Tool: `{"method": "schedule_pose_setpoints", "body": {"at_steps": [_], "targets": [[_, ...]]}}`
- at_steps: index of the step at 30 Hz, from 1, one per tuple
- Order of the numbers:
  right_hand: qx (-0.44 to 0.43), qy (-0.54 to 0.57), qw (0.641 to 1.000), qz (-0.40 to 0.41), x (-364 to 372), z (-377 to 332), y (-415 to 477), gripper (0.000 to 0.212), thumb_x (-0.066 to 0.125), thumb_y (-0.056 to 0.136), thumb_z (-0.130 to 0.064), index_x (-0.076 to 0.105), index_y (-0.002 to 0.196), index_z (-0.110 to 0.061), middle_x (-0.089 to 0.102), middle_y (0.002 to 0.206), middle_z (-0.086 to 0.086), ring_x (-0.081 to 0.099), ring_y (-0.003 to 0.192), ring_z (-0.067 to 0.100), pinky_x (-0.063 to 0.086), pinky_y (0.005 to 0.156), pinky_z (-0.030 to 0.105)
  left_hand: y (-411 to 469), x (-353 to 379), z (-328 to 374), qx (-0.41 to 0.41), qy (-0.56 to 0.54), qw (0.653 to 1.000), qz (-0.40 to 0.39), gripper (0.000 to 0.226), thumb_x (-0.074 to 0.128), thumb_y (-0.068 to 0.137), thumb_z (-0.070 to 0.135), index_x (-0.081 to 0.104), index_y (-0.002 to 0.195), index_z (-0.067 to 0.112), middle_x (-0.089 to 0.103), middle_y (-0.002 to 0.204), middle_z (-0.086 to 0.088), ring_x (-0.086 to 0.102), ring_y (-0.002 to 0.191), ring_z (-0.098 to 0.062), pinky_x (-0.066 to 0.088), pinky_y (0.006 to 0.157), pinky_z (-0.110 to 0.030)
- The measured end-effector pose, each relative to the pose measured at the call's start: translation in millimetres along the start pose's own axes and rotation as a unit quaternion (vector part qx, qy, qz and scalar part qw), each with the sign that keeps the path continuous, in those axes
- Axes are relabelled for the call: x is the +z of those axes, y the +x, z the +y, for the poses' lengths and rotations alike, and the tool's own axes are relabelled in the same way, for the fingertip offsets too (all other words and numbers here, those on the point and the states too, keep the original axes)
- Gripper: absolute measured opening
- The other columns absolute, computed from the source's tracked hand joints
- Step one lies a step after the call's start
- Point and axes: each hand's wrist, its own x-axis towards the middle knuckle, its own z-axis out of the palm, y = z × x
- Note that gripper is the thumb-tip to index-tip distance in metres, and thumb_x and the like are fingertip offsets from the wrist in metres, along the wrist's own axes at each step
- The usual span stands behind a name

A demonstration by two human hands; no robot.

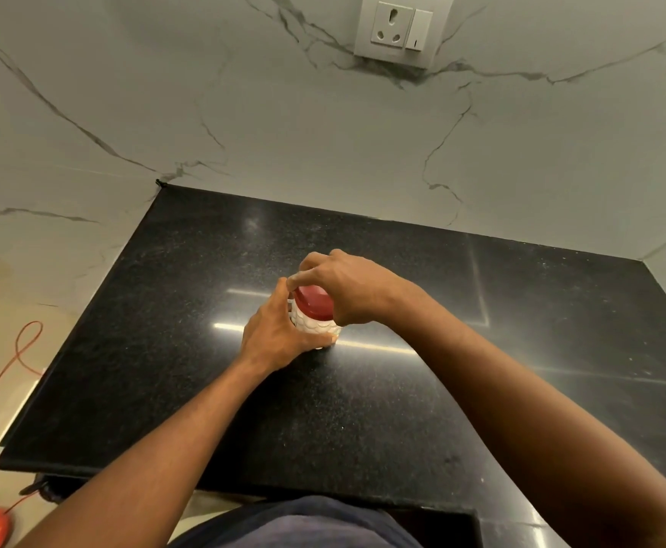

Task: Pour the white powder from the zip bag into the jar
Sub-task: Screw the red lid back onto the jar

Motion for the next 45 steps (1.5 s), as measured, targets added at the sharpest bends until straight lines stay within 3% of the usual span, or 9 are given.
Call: {"method": "schedule_pose_setpoints", "body": {"at_steps": [6, 14, 17, 20, 23, 30, 36, 41, 45], "targets": [[0.037, -0.034, 0.998, 0.028, 4, 6, 6, 0.084, 0.086, 0.071, -0.059, 0.055, 0.145, -0.034, 0.064, 0.128, -0.003, 0.063, 0.105, 0.016, 0.052, 0.073, 0.029, 1, -1, 2, -0.005, 0.018, 1.0, 0.0, 0.091, 0.09, 0.045, 0.076, 0.038, 0.113, 0.047, 0.06, 0.098, 0.03, 0.061, 0.084, 0.005, 0.043, 0.064, -0.015], [0.203, -0.088, 0.975, 0.031, 7, -13, 23, 0.089, 0.037, 0.081, -0.095, 0.067, 0.087, -0.011, 0.056, 0.064, 0.002, 0.053, 0.053, 0.017, 0.049, 0.052, 0.029, -1, 1, 0, -0.023, 0.005, 1.0, 0.009, 0.085, 0.091, 0.045, 0.074, 0.044, 0.111, 0.048, 0.067, 0.099, 0.027, 0.068, 0.089, 0.001, 0.056, 0.066, -0.025], [0.154, -0.036, 0.987, 0.01, 2, -4, 18, 0.08, 0.043, 0.087, -0.087, 0.069, 0.113, -0.017, 0.074, 0.105, 0.009, 0.069, 0.082, 0.022, 0.054, 0.065, 0.033, 0, 0, 2, -0.018, 0.021, 1.0, -0.003, 0.098, 0.089, 0.046, 0.076, 0.047, 0.127, 0.039, 0.059, 0.102, 0.031, 0.065, 0.094, -0.001, 0.049, 0.07, -0.019], [-0.006, 0.05, 0.996, -0.069, -6, 1, 10, 0.076, 0.084, 0.082, -0.04, 0.05, 0.15, -0.036, 0.053, 0.151, 0.004, 0.06, 0.126, 0.026, 0.057, 0.096, 0.041, 0, -1, 3, -0.009, 0.01, 1.0, -0.006, 0.101, 0.091, 0.046, 0.074, 0.041, 0.127, 0.042, 0.057, 0.101, 0.03, 0.063, 0.092, -0.002, 0.044, 0.067, -0.015], [-0.013, 0.032, 0.998, -0.042, -6, -1, 11, 0.072, 0.084, 0.078, -0.024, 0.059, 0.144, -0.035, 0.063, 0.138, 0.002, 0.065, 0.117, 0.024, 0.057, 0.085, 0.033, -1, -2, 4, -0.014, 0.011, 1.0, 0.006, 0.097, 0.09, 0.043, 0.076, 0.038, 0.119, 0.047, 0.057, 0.095, 0.035, 0.064, 0.087, -0.004, 0.044, 0.064, -0.014], [0.181, -0.063, 0.981, 0.027, 1, -7, 26, 0.077, 0.044, 0.091, -0.082, 0.07, 0.096, -0.01, 0.071, 0.084, 0.007, 0.065, 0.068, 0.022, 0.058, 0.062, 0.033, 0, -2, 3, -0.02, 0.017, 1.0, -0.003, 0.091, 0.089, 0.045, 0.077, 0.035, 0.113, 0.051, 0.063, 0.104, 0.028, 0.067, 0.097, -0.008, 0.058, 0.075, -0.032], [-0.021, 0.05, 0.994, -0.095, -6, 6, 12, 0.082, 0.085, 0.08, -0.038, 0.048, 0.152, -0.036, 0.05, 0.152, 0.006, 0.056, 0.13, 0.026, 0.05, 0.094, 0.035, 1, -4, 4, -0.01, 0.024, 1.0, -0.003, 0.096, 0.088, 0.044, 0.076, 0.038, 0.12, 0.046, 0.062, 0.105, 0.025, 0.07, 0.098, -0.012, 0.061, 0.08, -0.036], [0.038, 0.013, 0.999, -0.004, -3, 7, 20, 0.064, 0.083, 0.077, -0.054, 0.069, 0.132, -0.024, 0.075, 0.118, 0.003, 0.072, 0.097, 0.022, 0.049, 0.064, 0.025, 1, -4, 3, -0.012, 0.027, 1.0, -0.002, 0.089, 0.088, 0.042, 0.08, 0.038, 0.108, 0.046, 0.064, 0.097, 0.028, 0.071, 0.09, -0.009, 0.061, 0.072, -0.035], [0.172, -0.034, 0.983, 0.046, 8, 3, 25, 0.077, 0.04, 0.093, -0.082, 0.067, 0.081, -0.011, 0.066, 0.07, 0.005, 0.065, 0.064, 0.022, 0.058, 0.059, 0.032, -1, -4, 6, -0.008, 0.019, 1.0, 0.003, 0.092, 0.089, 0.043, 0.08, 0.035, 0.113, 0.055, 0.063, 0.103, 0.03, 0.068, 0.093, -0.004, 0.057, 0.074, -0.032]]}}
